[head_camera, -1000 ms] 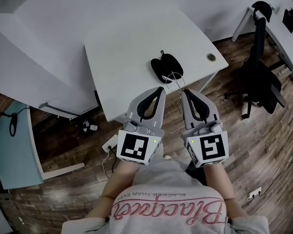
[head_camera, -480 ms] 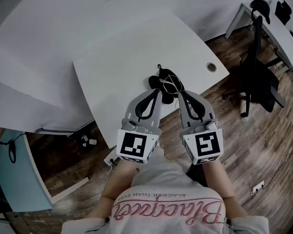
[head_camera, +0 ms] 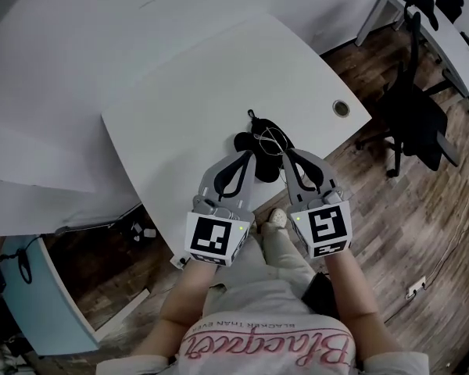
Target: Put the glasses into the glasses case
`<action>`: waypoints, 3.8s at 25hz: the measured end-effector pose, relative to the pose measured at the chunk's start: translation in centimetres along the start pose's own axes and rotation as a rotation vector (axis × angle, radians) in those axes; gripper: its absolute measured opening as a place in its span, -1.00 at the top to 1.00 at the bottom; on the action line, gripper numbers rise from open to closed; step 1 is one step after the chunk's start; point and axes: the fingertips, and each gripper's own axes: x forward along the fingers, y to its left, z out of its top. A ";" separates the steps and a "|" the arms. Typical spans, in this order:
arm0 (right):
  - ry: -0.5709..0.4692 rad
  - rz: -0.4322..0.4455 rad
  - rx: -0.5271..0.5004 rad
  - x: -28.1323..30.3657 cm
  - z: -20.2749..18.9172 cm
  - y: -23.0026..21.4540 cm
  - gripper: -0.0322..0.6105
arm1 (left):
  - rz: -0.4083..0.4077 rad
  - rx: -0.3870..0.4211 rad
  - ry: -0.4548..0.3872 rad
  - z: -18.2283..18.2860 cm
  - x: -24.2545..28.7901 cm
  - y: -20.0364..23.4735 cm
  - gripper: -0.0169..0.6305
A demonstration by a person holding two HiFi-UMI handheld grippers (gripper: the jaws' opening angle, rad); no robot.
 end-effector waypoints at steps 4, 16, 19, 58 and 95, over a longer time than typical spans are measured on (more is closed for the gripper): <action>0.041 0.024 0.017 2.4 -2.1 -0.8 0.86 | 0.001 -0.009 0.019 -1.6 1.8 0.7 0.94; 0.226 0.058 0.018 8.8 -10.9 -2.5 0.86 | 0.018 -0.075 0.091 -7.1 6.3 2.5 0.94; 0.251 0.052 0.013 9.6 -12.2 -2.8 0.86 | 0.028 -0.088 0.104 -8.1 6.6 3.0 0.94; 0.105 0.144 -0.033 4.8 -4.1 -4.5 0.87 | 0.082 -0.065 0.052 -3.6 6.4 1.8 0.94; -0.337 0.092 -0.014 -2.0 13.5 -6.7 0.87 | 0.095 0.164 -0.251 12.3 5.1 0.1 0.94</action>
